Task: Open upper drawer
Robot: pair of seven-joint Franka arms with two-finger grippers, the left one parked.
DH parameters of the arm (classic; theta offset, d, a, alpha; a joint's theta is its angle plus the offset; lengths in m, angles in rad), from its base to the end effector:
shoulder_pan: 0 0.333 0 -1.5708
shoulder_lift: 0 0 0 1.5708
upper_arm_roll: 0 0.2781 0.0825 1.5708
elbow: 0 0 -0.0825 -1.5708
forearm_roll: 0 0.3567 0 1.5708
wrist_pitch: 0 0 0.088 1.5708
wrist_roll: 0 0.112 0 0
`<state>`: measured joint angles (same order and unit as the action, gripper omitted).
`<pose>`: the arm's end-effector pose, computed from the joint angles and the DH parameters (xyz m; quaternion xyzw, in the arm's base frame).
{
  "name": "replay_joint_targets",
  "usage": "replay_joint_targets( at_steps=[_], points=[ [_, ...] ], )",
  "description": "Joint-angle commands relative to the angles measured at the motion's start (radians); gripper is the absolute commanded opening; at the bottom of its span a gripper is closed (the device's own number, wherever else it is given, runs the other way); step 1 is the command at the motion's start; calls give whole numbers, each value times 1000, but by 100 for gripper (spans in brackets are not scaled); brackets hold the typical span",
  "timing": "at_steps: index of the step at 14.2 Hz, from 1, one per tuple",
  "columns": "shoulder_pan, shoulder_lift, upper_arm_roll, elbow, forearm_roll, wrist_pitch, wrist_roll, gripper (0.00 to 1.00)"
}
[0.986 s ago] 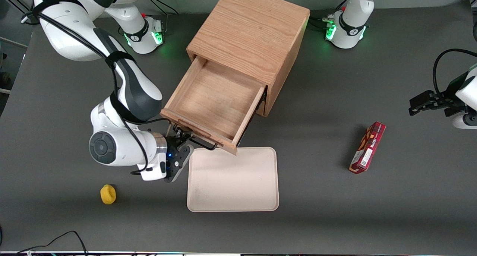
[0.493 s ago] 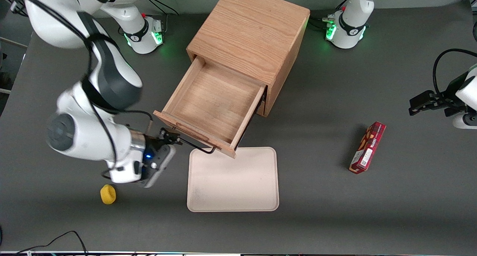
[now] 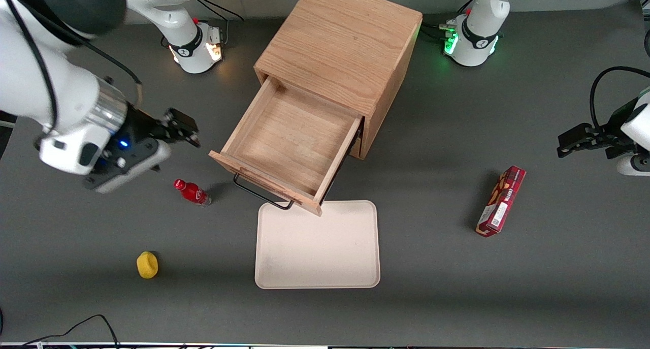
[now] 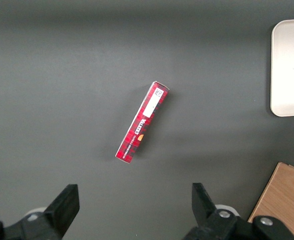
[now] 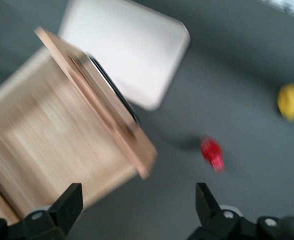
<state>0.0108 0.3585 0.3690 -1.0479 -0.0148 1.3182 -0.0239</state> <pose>0.5605 0.1720 0.5957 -0.9796 -0.1900 0.0419 0.0499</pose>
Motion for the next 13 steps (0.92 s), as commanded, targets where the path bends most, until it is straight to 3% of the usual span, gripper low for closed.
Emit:
replay_joint_targets(
  at_steps=[1,3,7,10,13],
  points=[
    [-17,-136,-129,-160,-2,-85,25,100],
    [-17,-261,-180,-365,-2,0,42,100],
    [-17,-530,-245,-818,10,346,50,100],
    [-12,-523,-309,-813,22,355,65,100],
    [-9,-523,-311,-801,22,334,65,100]
  ],
)
